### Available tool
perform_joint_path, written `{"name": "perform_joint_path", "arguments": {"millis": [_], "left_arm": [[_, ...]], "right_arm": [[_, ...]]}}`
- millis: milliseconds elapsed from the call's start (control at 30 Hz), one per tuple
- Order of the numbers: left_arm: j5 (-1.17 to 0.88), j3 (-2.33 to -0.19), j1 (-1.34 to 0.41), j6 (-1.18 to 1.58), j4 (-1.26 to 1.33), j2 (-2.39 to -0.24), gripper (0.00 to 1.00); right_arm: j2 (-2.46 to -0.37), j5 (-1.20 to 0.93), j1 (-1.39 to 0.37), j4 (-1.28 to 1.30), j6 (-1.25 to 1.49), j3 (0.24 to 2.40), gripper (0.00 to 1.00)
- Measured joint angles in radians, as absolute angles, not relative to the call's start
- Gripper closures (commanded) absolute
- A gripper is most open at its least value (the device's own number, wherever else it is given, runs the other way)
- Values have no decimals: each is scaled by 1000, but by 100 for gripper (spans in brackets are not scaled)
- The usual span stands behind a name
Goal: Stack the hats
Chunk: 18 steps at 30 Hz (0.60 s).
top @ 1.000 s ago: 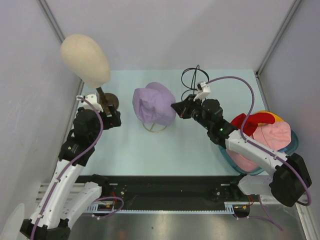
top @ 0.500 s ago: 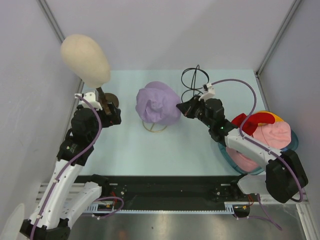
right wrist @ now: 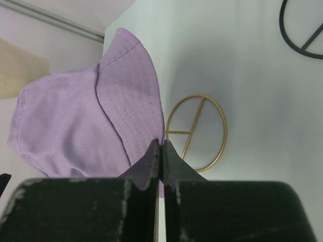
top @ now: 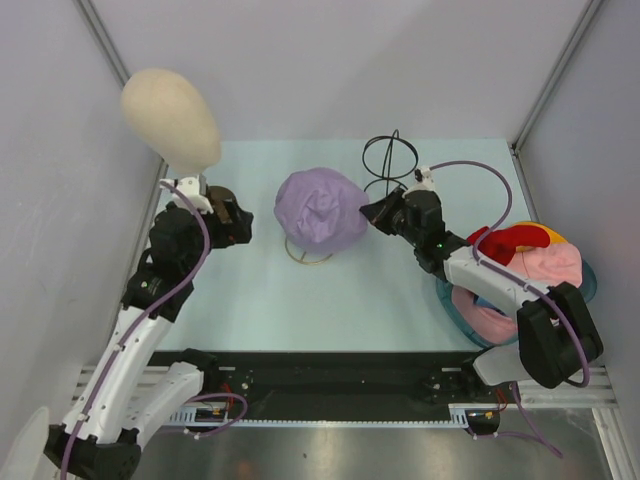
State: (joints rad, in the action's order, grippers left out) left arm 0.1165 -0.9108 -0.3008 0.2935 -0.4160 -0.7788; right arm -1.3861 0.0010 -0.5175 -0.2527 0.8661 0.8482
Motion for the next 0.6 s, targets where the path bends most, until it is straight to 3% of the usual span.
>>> {"name": "perform_joint_path", "arguments": {"millis": [600], "left_arm": [[-63,-909,-413,388,-178,-1005,0]], "right_arm": [[-1423,161,-556,-126,997,915,100]]}}
